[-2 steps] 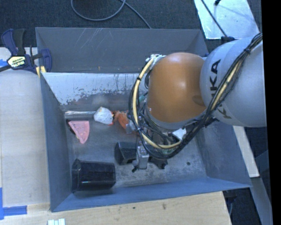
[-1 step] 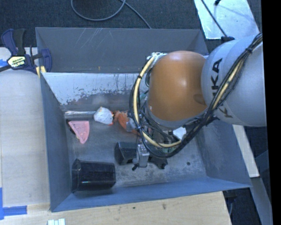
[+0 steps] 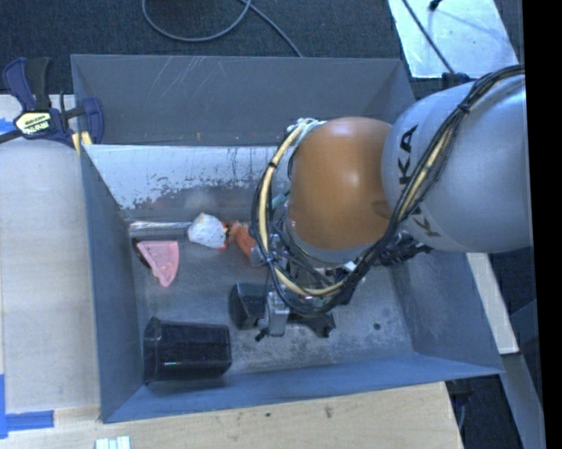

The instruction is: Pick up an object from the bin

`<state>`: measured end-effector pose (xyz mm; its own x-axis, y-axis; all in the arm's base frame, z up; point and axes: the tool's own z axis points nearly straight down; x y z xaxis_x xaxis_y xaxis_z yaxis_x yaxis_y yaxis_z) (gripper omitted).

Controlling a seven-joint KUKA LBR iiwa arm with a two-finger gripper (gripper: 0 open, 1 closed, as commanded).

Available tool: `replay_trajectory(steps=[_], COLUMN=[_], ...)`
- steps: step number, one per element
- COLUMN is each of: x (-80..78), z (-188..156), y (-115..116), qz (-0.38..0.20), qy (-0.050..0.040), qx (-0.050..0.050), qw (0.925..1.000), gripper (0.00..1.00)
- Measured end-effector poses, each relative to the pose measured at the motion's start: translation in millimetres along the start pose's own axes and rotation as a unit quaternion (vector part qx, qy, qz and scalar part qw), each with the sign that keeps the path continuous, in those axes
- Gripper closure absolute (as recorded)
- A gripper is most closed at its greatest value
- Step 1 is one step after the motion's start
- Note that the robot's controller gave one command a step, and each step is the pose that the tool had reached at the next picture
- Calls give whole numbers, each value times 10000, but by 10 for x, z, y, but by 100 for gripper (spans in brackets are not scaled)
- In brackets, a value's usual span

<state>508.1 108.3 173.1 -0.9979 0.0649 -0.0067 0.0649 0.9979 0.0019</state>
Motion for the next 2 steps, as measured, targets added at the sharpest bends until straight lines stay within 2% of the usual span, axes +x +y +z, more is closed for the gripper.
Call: replay_trajectory(steps=[1, 2], x=[-60, 37], z=[606, 1030], y=[-149, -289], qz=[-138, 303], qy=[-5, -23], qx=[-1, -4], qw=[9999, 9995], gripper=[0, 100])
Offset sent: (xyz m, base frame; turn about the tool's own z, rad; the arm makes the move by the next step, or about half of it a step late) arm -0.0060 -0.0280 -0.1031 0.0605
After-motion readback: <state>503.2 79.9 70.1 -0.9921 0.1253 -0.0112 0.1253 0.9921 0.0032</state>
